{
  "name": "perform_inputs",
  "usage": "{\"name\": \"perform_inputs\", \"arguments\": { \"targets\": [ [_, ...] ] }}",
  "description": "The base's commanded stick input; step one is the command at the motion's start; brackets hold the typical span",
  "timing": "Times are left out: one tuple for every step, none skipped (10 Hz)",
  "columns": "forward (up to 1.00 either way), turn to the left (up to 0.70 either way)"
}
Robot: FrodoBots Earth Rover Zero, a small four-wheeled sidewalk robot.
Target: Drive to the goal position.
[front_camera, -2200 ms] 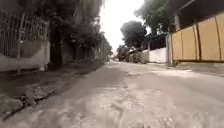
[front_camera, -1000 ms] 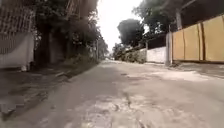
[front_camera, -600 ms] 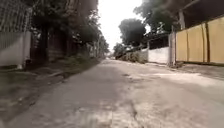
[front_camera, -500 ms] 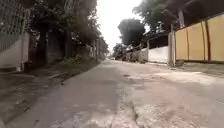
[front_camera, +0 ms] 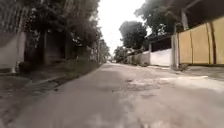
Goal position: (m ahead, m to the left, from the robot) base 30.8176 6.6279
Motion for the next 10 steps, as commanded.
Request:
{"name": "perform_inputs", "arguments": {
  "targets": [
    [0.70, 0.00],
    [0.70, 0.00],
    [0.70, 0.00],
    [0.70, 0.11],
    [0.70, 0.00],
    [0.70, 0.11],
    [0.70, 0.21],
    [0.70, 0.10],
    [0.70, 0.02],
    [0.70, 0.02]
  ]
}}
